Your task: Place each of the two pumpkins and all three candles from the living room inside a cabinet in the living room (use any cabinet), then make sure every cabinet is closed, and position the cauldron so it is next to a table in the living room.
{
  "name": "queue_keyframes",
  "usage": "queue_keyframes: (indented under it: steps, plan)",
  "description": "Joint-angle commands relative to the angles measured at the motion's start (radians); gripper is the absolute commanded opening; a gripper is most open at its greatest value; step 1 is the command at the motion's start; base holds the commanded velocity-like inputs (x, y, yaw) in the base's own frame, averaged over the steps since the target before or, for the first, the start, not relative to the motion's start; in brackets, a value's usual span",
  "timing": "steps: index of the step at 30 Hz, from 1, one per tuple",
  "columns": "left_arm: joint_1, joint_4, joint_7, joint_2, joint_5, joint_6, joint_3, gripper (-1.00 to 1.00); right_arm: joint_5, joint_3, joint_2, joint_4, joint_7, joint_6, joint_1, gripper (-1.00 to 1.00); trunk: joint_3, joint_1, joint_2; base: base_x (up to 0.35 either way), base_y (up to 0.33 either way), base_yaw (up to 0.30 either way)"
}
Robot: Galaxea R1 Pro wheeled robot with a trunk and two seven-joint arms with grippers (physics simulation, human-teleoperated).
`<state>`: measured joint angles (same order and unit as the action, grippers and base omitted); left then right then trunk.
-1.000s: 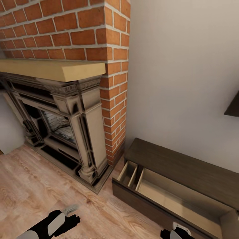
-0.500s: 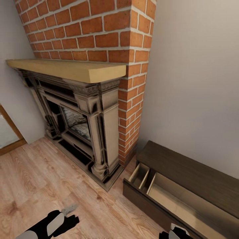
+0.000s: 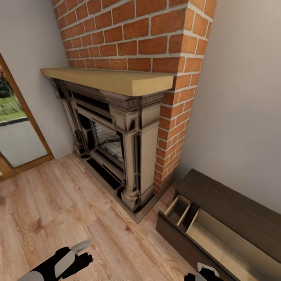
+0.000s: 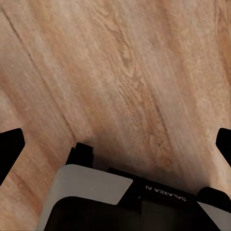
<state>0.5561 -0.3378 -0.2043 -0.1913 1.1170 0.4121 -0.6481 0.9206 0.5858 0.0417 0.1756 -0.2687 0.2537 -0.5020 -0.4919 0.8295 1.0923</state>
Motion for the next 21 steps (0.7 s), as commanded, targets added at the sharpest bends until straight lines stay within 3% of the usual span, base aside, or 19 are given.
queue_keyframes:
  steps: [1, 5, 12, 21]
  plan:
    - [0.001, -0.003, -0.008, -0.001, 0.010, 0.002, -0.007, 1.00, 0.007, 0.011, 0.000, 0.004, -0.007, 0.006, 0.000, 1.00, -0.001, 0.000, 0.001, 0.000, 0.000, 0.291]
    - [0.001, 0.000, -0.008, -0.003, 0.009, -0.006, -0.007, 1.00, 0.006, 0.015, -0.003, 0.004, -0.007, 0.003, 0.000, 1.00, -0.003, 0.000, 0.001, 0.000, 0.000, 0.291]
    - [0.001, 0.003, -0.009, -0.008, 0.010, -0.077, -0.007, 1.00, 0.006, 0.017, -0.004, 0.004, -0.007, -0.002, 0.000, 1.00, -0.006, 0.000, 0.001, 0.000, 0.000, 0.291]
    - [0.001, 0.003, -0.009, -0.023, 0.012, -0.083, -0.007, 1.00, 0.004, 0.019, -0.006, 0.004, -0.007, -0.003, 0.000, 1.00, -0.010, 0.000, 0.001, 0.000, 0.000, 0.291]
